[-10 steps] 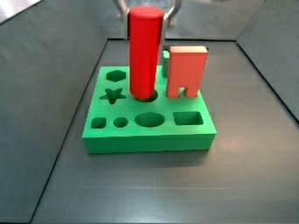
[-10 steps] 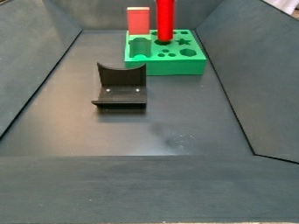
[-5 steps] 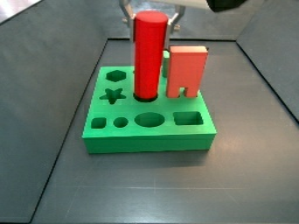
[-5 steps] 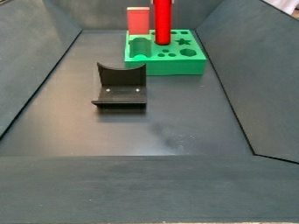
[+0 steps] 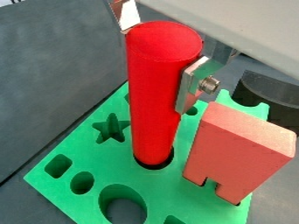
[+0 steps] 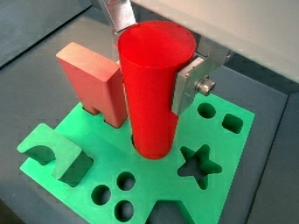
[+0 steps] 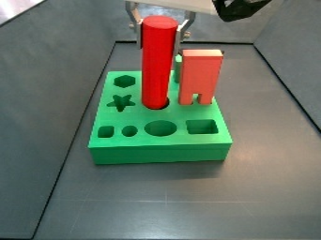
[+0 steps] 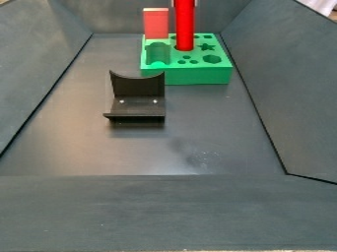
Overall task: Pick up the round object. Move up. Move to above the board. Insert the round object.
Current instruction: Insert the round object.
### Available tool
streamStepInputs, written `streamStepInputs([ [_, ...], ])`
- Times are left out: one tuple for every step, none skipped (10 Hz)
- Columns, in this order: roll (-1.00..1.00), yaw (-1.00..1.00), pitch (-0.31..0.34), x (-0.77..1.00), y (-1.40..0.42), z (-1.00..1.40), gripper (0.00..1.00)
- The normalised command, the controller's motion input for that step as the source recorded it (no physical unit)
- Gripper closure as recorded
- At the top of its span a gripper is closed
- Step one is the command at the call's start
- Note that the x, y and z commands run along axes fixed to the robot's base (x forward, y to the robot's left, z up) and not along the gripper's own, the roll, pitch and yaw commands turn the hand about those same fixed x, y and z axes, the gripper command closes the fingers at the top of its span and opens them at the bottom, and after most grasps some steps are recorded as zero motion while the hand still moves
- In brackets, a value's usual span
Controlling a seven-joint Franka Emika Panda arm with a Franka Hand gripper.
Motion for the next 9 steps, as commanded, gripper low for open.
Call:
streamStepInputs([
  [-0.03, -0.03, 0.000, 0.24, -0.04, -0.58, 1.00],
  [-0.07, -0.07, 0.000, 0.28, -0.10, -0.58, 1.00],
  [-0.13, -0.16, 0.000, 0.21, -0.08, -0.56, 1.00],
  [-0.12, -0.21, 0.000, 0.12, -0.01, -0.57, 1.00],
  [-0.01, -0.21, -0.014, 0.00, 0.00, -0.65, 1.00],
  [-0.03, -0.25, -0.019, -0.02, 0.00, -0.55, 1.00],
  [-0.11, -0.20, -0.011, -0.01, 0.00, -0.34, 1.00],
  [-0.28, -0.04, -0.036, 0.01, 0.00, -0.23, 1.00],
  [-0.27, -0.03, -0.024, 0.00, 0.00, -0.25, 1.00],
])
